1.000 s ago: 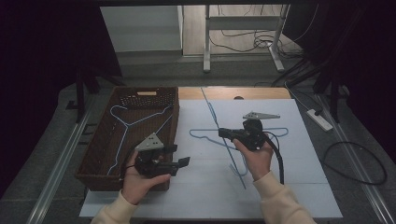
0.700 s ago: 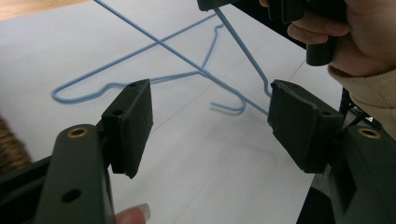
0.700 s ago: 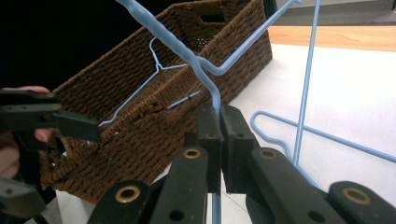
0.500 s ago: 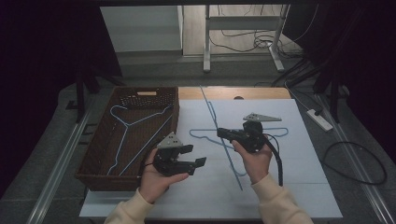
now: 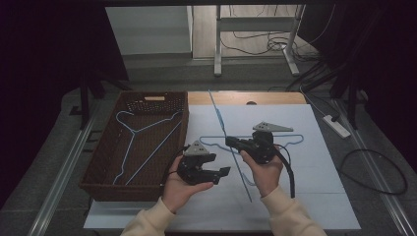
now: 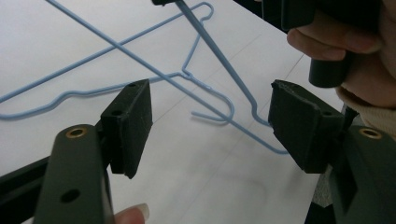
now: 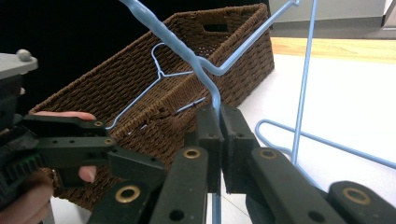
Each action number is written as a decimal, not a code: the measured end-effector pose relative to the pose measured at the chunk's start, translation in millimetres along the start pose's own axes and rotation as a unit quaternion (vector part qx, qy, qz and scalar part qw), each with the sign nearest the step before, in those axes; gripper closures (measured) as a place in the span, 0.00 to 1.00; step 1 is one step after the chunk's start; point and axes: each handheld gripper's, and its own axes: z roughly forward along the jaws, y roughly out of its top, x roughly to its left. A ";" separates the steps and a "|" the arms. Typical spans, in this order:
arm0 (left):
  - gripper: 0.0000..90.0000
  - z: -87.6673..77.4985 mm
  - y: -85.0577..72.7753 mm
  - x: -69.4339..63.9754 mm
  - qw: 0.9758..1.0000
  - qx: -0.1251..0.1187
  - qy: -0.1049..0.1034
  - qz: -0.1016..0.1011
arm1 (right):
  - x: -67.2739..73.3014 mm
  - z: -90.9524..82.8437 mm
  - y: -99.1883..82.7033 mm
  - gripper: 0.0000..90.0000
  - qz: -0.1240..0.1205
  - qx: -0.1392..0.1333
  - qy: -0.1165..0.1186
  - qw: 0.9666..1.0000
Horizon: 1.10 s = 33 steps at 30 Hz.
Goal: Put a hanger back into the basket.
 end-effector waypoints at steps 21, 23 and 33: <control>0.54 33.7 3.3 5.1 0.999 -0.001 -0.019 -0.035 | 12.1 2.9 -8.6 0.98 0.005 -0.031 0.002 0.999; 0.59 35.0 3.4 5.3 0.999 0.000 -0.025 -0.038 | 12.8 3.0 -9.2 0.98 0.003 -0.033 0.000 0.999; 0.87 34.9 5.5 7.5 0.997 0.014 -0.051 -0.062 | 10.6 1.3 -10.1 0.98 0.005 -0.040 -0.004 0.999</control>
